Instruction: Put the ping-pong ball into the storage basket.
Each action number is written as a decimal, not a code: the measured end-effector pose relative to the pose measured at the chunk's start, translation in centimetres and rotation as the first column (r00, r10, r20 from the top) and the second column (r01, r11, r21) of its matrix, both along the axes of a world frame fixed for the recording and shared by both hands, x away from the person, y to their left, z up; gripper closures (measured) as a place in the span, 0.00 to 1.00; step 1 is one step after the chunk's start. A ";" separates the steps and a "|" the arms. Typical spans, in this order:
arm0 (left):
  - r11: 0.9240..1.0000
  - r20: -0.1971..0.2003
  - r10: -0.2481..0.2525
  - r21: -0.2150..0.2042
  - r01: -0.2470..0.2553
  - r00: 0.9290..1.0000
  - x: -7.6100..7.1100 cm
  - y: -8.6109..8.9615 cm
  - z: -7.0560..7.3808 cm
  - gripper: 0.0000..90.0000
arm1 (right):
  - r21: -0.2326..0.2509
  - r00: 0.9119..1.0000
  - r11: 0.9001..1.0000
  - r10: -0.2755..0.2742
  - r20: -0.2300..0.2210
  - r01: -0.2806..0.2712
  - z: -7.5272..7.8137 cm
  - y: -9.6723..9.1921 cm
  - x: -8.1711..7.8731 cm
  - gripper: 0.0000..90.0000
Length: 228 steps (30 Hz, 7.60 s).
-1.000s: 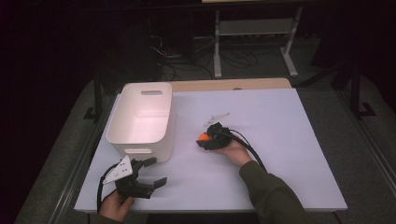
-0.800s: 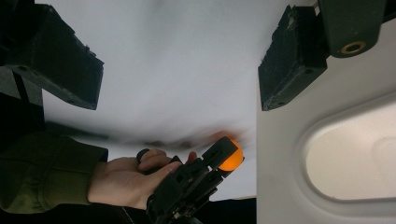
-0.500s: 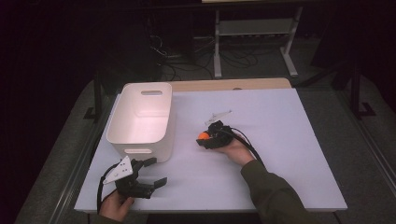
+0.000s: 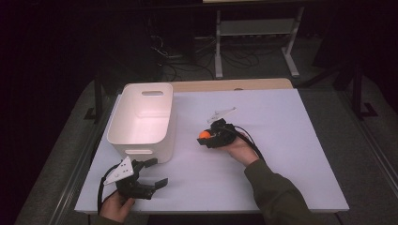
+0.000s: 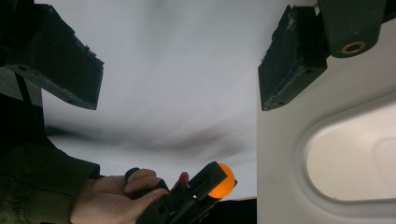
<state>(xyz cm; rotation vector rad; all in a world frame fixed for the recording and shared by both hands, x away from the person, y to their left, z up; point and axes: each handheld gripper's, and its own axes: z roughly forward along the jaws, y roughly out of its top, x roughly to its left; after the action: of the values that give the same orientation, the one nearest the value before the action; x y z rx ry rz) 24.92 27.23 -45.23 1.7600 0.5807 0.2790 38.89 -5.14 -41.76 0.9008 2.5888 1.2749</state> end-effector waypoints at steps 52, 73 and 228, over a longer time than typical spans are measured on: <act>1.000 -0.007 0.001 0.000 -0.001 1.000 0.1 0.0 0.0 0.15 | 0.066 0.991 0.989 0.129 0.040 -0.132 5.2 1.4 -1.8 0.55; 1.000 -0.005 0.000 0.000 0.000 1.000 0.1 0.1 0.0 0.15 | 0.073 0.985 0.983 0.163 0.057 -0.167 8.1 2.7 -1.4 0.55; 1.000 -0.001 -0.001 -0.008 0.001 1.000 0.1 0.1 0.0 0.15 | -0.018 0.971 0.974 0.227 0.077 -0.226 11.9 13.9 1.9 0.14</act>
<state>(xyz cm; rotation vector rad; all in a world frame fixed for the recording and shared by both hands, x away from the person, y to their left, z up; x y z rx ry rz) 24.99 27.36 -45.24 1.7524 0.5806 0.2743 40.77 8.76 -29.89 0.5523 2.6939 1.3204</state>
